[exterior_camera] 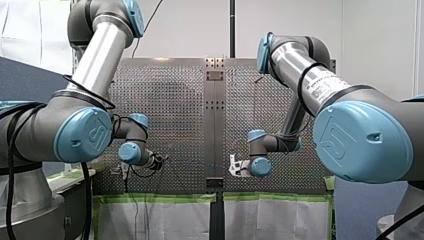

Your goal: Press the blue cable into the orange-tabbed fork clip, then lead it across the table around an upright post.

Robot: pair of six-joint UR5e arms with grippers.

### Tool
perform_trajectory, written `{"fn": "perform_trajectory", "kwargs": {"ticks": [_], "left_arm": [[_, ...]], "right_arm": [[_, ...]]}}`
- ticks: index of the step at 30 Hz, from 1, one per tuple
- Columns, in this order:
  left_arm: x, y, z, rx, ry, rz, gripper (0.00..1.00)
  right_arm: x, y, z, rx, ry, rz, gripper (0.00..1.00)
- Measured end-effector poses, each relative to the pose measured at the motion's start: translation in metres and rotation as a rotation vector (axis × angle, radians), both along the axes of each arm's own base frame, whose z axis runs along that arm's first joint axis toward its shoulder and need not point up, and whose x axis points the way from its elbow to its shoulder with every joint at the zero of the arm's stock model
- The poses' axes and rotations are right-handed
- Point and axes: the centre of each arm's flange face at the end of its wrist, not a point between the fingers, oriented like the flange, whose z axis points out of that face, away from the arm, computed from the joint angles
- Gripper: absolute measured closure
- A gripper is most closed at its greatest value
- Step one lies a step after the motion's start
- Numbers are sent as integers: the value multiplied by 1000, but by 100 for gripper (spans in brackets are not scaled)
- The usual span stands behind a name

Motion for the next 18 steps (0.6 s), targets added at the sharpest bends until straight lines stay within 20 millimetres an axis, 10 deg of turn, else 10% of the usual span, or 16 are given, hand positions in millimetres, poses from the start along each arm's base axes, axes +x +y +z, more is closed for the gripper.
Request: {"fn": "perform_trajectory", "kwargs": {"ticks": [18], "left_arm": [[-16,-47,5,29,-88,-6,0]], "right_arm": [[1,0,-4,4,0,6,100]]}}
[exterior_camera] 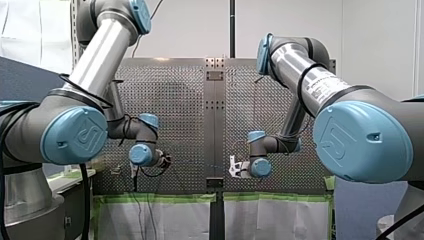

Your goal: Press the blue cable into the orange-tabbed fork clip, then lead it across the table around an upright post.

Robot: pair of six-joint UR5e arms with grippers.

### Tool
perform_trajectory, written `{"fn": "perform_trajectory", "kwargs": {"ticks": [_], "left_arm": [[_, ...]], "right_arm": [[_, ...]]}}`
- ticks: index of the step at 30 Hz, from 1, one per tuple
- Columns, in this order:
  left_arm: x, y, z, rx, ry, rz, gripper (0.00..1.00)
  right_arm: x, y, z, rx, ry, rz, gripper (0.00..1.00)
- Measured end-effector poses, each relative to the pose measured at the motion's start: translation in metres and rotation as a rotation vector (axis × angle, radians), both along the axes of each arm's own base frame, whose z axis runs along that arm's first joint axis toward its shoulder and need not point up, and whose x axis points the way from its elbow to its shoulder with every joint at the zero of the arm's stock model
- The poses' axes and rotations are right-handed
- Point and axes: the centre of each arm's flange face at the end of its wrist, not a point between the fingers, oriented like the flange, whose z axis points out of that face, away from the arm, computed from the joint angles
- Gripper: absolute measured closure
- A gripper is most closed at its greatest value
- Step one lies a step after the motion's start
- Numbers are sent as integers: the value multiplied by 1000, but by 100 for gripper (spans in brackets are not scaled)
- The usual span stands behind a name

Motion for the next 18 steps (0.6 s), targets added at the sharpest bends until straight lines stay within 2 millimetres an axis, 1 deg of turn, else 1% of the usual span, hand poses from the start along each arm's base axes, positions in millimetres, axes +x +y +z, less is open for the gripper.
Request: {"fn": "perform_trajectory", "kwargs": {"ticks": [4,6,13,18], "left_arm": [[-6,-12,0,-25,0,7,0],[-6,-15,2,-34,-3,13,0],[15,-24,10,-50,-16,25,0],[25,-30,2,-32,13,33,0]], "right_arm": [[0,-1,-1,2,-1,2,100],[0,-1,-2,2,-2,4,100],[1,-1,-5,6,-2,10,100],[1,0,-6,7,-2,13,100]]}}
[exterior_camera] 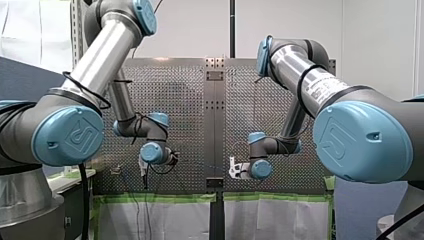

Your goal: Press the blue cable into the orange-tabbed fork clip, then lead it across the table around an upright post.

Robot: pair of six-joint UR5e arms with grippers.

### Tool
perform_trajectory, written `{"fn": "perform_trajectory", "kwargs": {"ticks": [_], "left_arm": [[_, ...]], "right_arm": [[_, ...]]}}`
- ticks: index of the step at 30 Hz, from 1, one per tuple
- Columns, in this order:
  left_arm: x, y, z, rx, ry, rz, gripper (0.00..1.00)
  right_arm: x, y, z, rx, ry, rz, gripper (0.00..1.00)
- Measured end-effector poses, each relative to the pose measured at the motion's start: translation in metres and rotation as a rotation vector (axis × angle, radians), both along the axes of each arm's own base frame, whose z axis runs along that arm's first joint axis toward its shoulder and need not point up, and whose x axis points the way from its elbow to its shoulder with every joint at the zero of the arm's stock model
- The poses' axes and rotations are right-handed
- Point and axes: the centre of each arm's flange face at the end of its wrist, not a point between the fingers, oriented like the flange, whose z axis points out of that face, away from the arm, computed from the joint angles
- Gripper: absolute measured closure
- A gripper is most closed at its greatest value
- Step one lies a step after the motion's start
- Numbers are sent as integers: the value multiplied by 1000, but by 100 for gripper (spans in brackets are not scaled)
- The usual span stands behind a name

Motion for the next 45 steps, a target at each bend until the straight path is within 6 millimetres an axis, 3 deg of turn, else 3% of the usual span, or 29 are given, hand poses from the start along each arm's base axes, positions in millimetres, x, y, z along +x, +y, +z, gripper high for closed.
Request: {"fn": "perform_trajectory", "kwargs": {"ticks": [10,19,24,34,45], "left_arm": [[30,-7,-27,45,24,56,0],[66,-16,-11,47,-50,91,0],[71,-19,-17,64,-46,89,0],[73,-28,-53,120,-4,74,0],[93,-37,-45,117,-12,76,0]], "right_arm": [[1,-1,1,-3,-1,2,100],[1,-2,2,-3,-1,2,100],[2,-3,2,-4,-1,2,100],[0,-3,2,0,3,0,100],[-2,-4,-2,4,8,-4,100]]}}
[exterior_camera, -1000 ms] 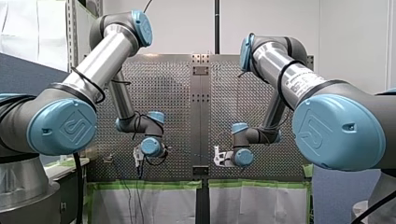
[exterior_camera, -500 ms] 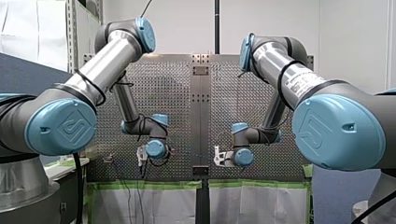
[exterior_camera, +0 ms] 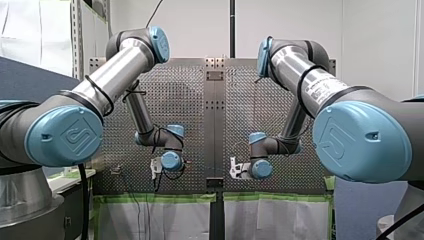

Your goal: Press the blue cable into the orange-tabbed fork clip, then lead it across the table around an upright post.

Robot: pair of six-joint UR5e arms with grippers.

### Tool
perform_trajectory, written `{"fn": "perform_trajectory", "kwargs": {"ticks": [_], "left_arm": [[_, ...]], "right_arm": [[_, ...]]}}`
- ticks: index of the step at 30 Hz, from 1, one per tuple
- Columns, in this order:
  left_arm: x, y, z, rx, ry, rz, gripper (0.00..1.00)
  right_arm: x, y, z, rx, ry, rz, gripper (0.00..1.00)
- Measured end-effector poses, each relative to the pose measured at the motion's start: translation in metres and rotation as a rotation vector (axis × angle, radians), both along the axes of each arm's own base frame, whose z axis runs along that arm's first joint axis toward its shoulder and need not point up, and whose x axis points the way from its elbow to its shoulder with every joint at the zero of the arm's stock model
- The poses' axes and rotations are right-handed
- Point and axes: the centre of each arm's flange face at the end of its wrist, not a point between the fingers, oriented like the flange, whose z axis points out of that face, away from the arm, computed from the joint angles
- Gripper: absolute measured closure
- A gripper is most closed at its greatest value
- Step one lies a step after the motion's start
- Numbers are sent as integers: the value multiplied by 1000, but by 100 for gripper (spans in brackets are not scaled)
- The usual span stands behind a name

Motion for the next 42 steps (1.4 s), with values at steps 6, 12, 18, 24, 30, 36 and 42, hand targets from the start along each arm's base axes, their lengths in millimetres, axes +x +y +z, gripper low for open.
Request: {"fn": "perform_trajectory", "kwargs": {"ticks": [6,12,18,24,30,36,42], "left_arm": [[1,0,1,7,-2,4,0],[0,-1,1,56,-7,-4,44],[-1,-3,1,102,-9,-18,100],[0,-3,2,113,-10,-21,100],[1,-3,6,116,-17,-21,100],[8,-7,33,63,-68,-19,100],[14,-13,70,-17,-123,-29,100]], "right_arm": [[0,0,-2,2,1,1,100],[0,-1,-2,1,1,1,100],[0,-1,-2,2,2,1,100],[0,-1,-3,3,2,1,100],[1,0,-3,3,3,3,100],[3,-3,14,-10,0,14,100],[7,-9,52,-35,-17,24,100]]}}
